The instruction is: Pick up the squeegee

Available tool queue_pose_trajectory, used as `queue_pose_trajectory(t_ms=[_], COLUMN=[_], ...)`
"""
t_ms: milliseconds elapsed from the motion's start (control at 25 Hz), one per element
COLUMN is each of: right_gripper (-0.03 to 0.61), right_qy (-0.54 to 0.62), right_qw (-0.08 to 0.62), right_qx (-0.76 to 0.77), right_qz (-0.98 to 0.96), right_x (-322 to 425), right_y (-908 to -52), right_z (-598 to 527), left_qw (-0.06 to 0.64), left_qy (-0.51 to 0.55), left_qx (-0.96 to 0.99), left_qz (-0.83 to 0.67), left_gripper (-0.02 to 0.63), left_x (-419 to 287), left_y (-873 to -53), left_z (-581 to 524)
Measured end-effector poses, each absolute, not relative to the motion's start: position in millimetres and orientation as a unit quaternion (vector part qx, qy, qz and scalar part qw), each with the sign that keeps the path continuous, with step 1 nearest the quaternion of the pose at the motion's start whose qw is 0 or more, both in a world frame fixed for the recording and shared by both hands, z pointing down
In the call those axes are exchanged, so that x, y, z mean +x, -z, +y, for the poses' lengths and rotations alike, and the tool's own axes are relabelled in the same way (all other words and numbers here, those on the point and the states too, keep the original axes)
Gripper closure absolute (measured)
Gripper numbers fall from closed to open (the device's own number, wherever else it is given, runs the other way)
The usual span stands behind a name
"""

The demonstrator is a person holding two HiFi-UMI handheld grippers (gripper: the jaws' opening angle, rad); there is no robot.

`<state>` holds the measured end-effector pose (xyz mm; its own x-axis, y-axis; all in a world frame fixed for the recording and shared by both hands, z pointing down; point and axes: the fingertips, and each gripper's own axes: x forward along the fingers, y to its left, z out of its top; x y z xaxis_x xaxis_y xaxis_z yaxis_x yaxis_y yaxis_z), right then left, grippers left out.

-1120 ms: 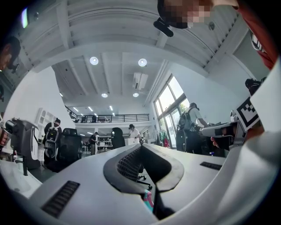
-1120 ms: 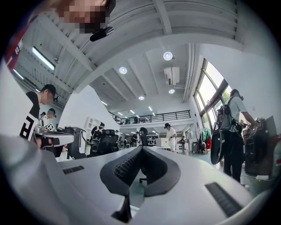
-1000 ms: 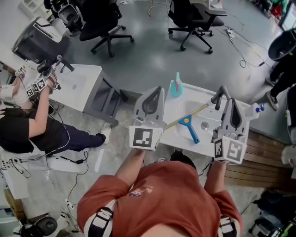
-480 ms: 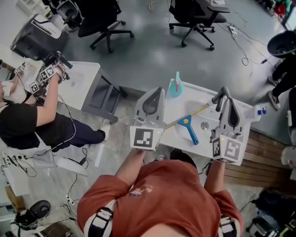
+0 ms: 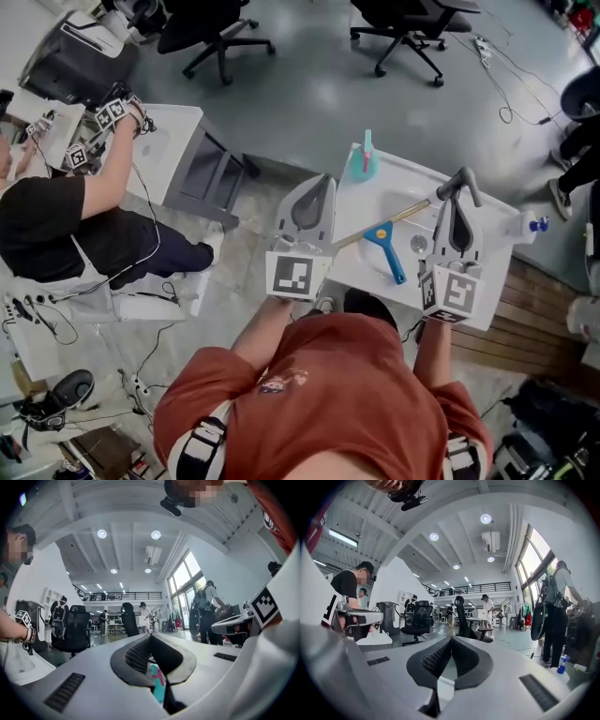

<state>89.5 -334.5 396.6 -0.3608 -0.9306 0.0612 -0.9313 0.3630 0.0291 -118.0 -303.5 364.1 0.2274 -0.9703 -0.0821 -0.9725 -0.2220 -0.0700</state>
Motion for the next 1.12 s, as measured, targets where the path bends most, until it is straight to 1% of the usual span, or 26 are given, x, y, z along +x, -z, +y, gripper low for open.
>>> queue_pose_trajectory(t_ms=[240,480,680,920,1000,1120], right_gripper=[0.554,0.532,0.486,0.453,0.43,0.425], right_qy=[-0.031,-0.055,-0.092,-0.123,-0.139,-0.159], right_qw=[0.07,0.107,0.148,0.204,0.223,0.253], right_qx=[0.543,0.526,0.503,0.472,0.458,0.429], right_qz=[-0.836,-0.842,-0.847,-0.849,-0.849,-0.852], right_x=[67.3,61.1,53.4,42.7,37.8,30.1], right_y=[-433.8,-469.2,-509.9,-565.0,-582.1,-605.5], right_z=[-332.5,-329.5,-324.3,-312.4,-307.6,-297.5], left_qw=[0.037,0.029,0.01,-0.005,-0.011,-0.017], left_qy=[-0.003,0.008,0.019,0.023,0.026,0.037], left_qx=[-0.779,-0.78,-0.779,-0.781,-0.783,-0.785], left_qz=[0.626,0.625,0.627,0.624,0.622,0.618], left_gripper=[0.595,0.595,0.595,0.595,0.595,0.595], left_x=[-126.9,-123.3,-124.1,-123.2,-121.4,-120.0], left_y=[-383.4,-400.2,-420.1,-444.7,-449.4,-459.9], left_z=[-301.0,-298.0,-296.1,-293.7,-292.7,-291.1])
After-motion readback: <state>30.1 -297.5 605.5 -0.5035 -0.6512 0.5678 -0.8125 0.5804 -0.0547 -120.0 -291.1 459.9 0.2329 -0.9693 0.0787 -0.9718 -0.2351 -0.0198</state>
